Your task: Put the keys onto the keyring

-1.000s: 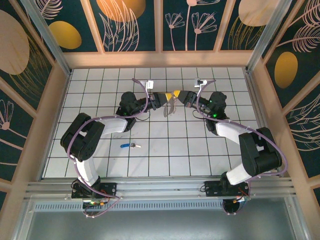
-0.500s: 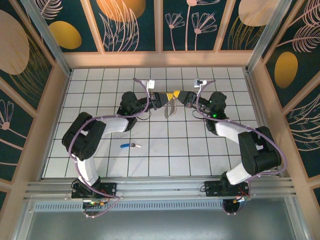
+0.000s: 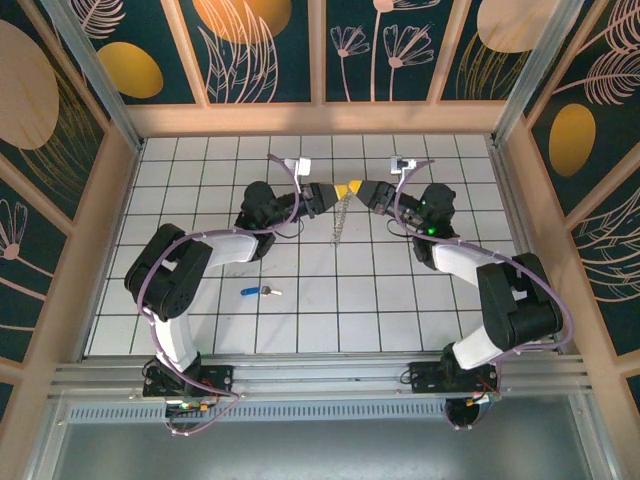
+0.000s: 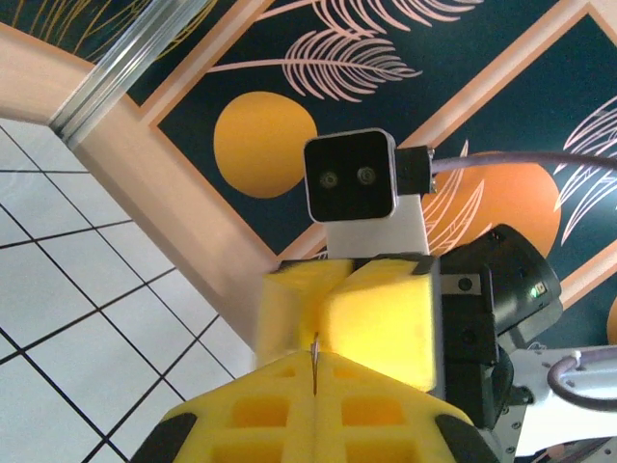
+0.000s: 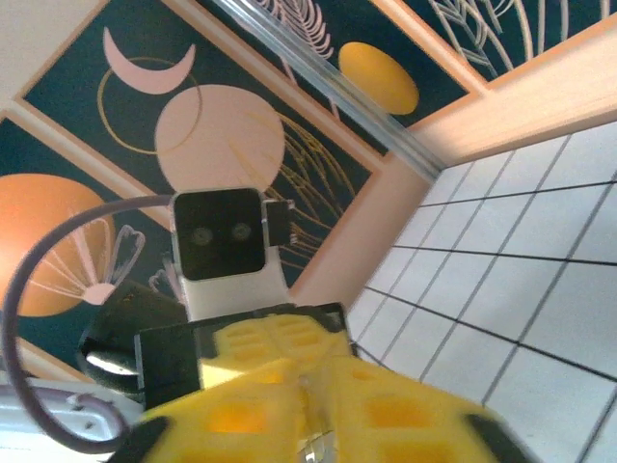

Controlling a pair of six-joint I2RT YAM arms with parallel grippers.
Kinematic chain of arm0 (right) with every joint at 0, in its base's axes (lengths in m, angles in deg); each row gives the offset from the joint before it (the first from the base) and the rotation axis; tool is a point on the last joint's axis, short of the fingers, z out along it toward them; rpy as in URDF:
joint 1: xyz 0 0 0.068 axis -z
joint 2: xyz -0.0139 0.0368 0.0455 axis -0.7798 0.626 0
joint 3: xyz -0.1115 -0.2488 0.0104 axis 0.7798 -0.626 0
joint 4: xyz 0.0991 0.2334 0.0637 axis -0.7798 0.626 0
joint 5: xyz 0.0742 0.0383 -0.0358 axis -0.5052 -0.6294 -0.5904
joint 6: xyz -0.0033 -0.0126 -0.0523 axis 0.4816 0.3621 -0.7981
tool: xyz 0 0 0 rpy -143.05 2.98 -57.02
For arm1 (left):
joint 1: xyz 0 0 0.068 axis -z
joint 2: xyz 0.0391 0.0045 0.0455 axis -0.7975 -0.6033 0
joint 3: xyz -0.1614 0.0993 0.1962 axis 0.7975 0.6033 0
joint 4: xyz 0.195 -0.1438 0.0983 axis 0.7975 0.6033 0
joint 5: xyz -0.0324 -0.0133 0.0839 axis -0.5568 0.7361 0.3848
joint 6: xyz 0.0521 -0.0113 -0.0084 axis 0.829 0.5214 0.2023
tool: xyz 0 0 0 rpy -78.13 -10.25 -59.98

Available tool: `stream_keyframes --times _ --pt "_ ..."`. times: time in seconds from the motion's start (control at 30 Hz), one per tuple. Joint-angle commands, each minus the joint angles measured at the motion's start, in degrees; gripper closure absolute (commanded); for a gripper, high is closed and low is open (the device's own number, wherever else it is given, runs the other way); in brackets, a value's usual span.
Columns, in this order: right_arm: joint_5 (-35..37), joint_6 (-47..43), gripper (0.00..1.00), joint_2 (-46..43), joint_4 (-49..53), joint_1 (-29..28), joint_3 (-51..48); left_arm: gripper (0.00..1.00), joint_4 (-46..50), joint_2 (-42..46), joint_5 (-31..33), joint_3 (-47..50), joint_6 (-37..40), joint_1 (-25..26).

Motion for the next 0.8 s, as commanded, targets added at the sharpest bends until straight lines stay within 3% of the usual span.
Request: stream_keyframes --times 0.0,0.23,0.4,0.57,0.77 --pt "0.13 0.77 0.65 -4.29 1.14 4.08 -1.75 1.00 2.49 3.09 -0.61 -1.12 5.93 0.73" --pt "1.94 -5.00 0.58 -12.90 12.38 7.09 -3.07 1.00 17.77 9.72 1.11 -2.79 21.99 0.72" --pt "3.83 -8.82 0.59 -15.73 17.25 7.09 -4.32 1.00 26.35 12.74 6.96 -4.72 31.54 0.73" --pt "6.19 -10.62 0.64 -16.43 18.48 7.07 -4.91 1.00 13.33 15.69 14.23 2.92 33.67 0.73" --pt "4.15 -11.94 0.66 -14.51 16.96 6.74 -3.97 1.00 8.13 16.48 13.71 6.19 35.13 0.73"
